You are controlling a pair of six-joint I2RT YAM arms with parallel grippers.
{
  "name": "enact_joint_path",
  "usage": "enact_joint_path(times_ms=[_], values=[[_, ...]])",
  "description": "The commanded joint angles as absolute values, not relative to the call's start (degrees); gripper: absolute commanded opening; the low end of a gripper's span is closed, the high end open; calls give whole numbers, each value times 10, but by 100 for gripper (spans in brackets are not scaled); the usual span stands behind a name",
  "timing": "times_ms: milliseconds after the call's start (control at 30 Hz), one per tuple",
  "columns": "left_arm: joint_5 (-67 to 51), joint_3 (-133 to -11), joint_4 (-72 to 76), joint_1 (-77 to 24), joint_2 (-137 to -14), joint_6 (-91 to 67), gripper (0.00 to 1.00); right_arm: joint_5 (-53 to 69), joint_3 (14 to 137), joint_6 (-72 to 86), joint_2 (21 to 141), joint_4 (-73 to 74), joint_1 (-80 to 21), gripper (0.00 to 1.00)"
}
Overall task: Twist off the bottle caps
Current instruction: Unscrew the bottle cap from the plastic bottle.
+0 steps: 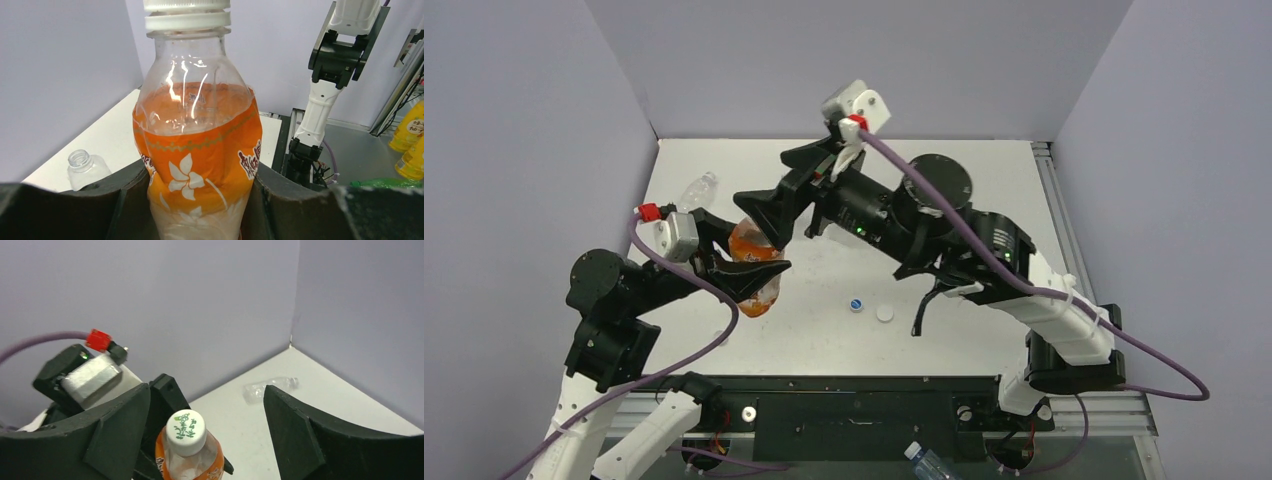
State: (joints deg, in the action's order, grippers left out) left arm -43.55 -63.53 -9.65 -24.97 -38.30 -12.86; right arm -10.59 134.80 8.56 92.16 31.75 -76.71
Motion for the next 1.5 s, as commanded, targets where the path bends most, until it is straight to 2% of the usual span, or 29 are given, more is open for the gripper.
enact_joint_path(times_ms=[0,200,333,367,600,633,667,833,933,1067,1233,1467], values=[[-411,-637,-91,-250,-380,-108,1,-166,1339,92,941,338,-772,75],[-409,-635,-85,-250,-387,-112,0,-153,1336,105,949,318,-771,58],[-408,-635,-81,-250,-392,-116,0,-139,1329,114,951,308,-768,42],[-408,-634,-80,-250,-393,-117,0,-134,1328,118,951,306,-766,35],[-408,-632,-80,-250,-393,-115,0,-108,1306,134,943,290,-755,12],[-408,-632,-80,-250,-393,-115,0,-105,1305,135,943,289,-752,4],[-409,-632,-80,-250,-394,-115,0,-103,1303,136,941,288,-751,1],[-440,-633,-66,-250,-391,-138,0,-22,1260,137,915,248,-717,0],[-501,-628,-32,-250,-380,-178,0,186,1188,142,865,170,-673,0],[-577,-635,-11,-250,-383,-237,0,375,1105,139,822,59,-663,0],[-602,-653,25,-251,-386,-298,0,481,1097,192,830,-28,-660,0],[-608,-681,42,-254,-384,-344,0,606,1070,362,849,-259,-646,0]])
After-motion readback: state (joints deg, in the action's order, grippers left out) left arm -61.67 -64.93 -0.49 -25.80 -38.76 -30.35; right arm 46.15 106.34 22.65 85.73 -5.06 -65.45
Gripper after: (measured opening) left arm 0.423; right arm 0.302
